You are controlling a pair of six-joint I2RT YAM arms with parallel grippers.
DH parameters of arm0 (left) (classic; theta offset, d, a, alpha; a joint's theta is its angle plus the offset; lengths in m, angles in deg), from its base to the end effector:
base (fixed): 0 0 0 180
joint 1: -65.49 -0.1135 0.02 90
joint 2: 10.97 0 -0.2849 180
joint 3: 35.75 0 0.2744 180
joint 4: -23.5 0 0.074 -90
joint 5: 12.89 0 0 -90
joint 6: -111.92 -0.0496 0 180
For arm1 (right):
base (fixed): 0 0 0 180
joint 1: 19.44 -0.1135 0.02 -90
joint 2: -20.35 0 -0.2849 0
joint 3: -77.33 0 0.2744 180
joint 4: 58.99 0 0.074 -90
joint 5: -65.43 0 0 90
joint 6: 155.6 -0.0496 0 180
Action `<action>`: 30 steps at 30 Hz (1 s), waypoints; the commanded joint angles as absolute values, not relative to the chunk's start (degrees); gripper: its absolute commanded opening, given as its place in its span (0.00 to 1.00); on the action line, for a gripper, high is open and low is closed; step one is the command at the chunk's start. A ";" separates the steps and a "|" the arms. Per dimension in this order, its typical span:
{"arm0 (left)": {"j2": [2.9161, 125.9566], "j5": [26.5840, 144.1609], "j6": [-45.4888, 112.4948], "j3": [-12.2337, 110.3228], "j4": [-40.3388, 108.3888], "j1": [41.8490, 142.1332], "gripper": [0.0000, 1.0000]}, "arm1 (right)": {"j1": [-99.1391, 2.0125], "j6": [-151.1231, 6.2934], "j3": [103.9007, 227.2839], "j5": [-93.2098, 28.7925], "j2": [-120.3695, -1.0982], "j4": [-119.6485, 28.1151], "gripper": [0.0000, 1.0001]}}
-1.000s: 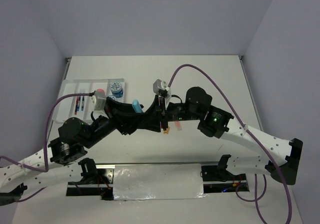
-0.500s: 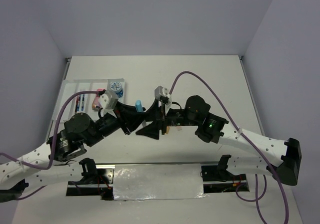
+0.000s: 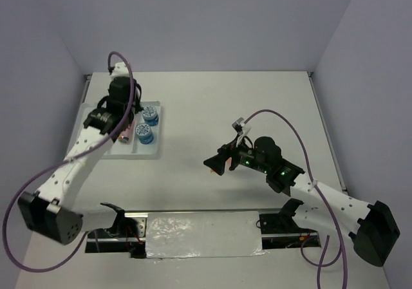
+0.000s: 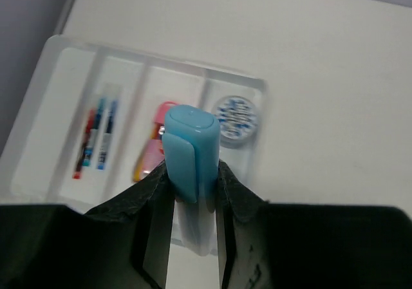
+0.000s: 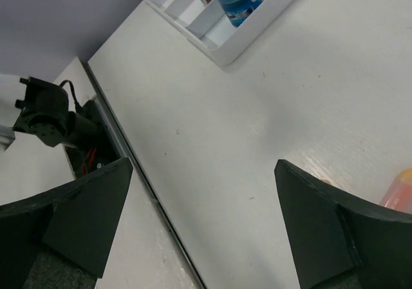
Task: Sort the stationery into containers
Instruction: Place the pen in the storage box.
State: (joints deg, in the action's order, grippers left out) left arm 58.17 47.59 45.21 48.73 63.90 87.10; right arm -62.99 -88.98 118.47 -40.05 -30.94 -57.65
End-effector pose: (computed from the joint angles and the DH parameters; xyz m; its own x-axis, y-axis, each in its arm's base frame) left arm 0.2780 -0.0838 0.4027 -0.3243 -0.2416 -0.9146 -0.2425 0.9558 -0.1665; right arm 0.1585 0.1690 0.2632 -0.4712 0.0797 -0.8784 -0.7262 0.5302 0.4377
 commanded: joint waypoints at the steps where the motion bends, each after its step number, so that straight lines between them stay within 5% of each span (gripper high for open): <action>1: 67.40 43.99 39.42 53.24 64.26 75.54 0.00 | -63.03 -88.81 119.05 -37.93 -26.86 -57.09 1.00; 7: 88.07 26.32 33.35 62.48 64.88 65.85 0.00 | -63.20 -89.41 114.05 -39.95 -18.34 -54.71 1.00; 30: 98.89 34.04 1.64 53.17 37.63 54.94 0.07 | -63.38 -93.02 106.75 -46.63 -4.27 -56.03 1.00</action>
State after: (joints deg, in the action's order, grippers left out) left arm 99.18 32.23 6.98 53.82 43.33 56.17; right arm -63.07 -92.28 107.37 -46.41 -6.66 -55.53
